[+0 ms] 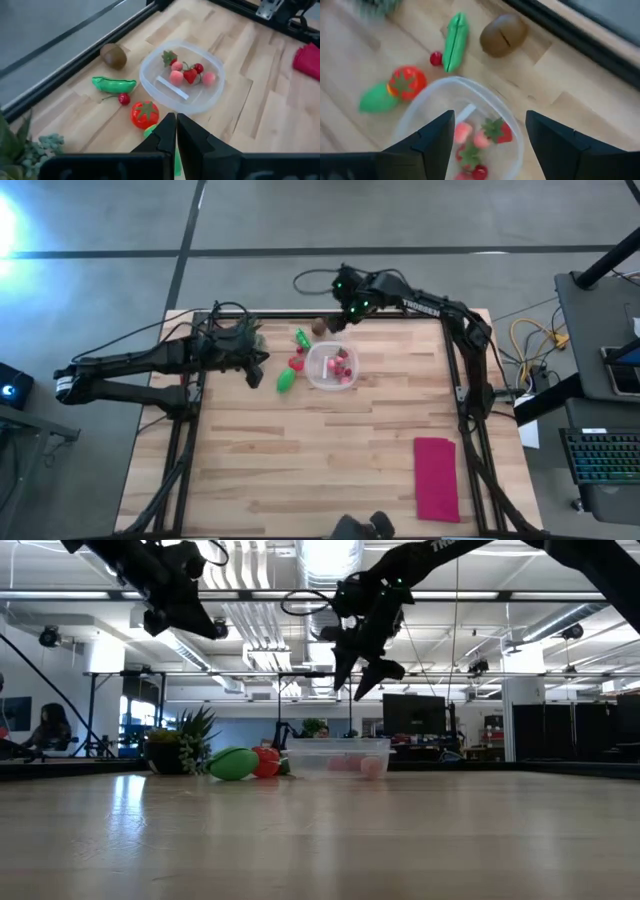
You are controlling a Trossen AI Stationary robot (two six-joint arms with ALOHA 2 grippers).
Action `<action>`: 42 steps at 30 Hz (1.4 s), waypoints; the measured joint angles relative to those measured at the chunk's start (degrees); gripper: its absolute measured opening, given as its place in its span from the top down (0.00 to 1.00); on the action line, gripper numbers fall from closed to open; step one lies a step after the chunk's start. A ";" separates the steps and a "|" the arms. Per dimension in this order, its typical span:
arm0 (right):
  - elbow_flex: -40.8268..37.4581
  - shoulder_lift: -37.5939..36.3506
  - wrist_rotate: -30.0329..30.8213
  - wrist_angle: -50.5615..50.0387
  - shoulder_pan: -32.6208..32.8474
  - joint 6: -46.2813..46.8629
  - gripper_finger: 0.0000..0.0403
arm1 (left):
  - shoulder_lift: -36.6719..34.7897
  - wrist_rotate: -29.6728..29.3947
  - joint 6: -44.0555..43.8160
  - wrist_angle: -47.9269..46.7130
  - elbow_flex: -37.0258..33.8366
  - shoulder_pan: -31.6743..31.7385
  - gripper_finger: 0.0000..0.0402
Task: Pick and placing Produce into tupperware
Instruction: Put the corn into the transparent bin
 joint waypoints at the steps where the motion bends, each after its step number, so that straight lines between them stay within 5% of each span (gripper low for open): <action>1: 0.16 0.04 -1.35 0.11 -0.72 1.62 0.41 | -0.25 -0.03 0.61 -0.66 0.41 0.01 1.00; 15: 0.34 0.08 -2.08 7.83 -2.01 7.08 0.41 | -8.47 -1.29 1.73 -8.44 5.89 0.88 1.00; 32: -7.06 0.15 -2.01 23.07 -5.70 24.11 0.41 | -7.90 -2.29 0.79 -13.70 6.07 0.99 1.00; 37: -5.29 -0.13 -4.08 20.28 -5.20 20.67 0.41 | -4.73 -2.24 1.97 -12.81 6.07 0.99 1.00; 42: -1.46 -0.57 -5.13 4.90 -5.17 10.16 0.41 | 0.52 -1.21 3.89 -11.62 6.07 1.55 1.00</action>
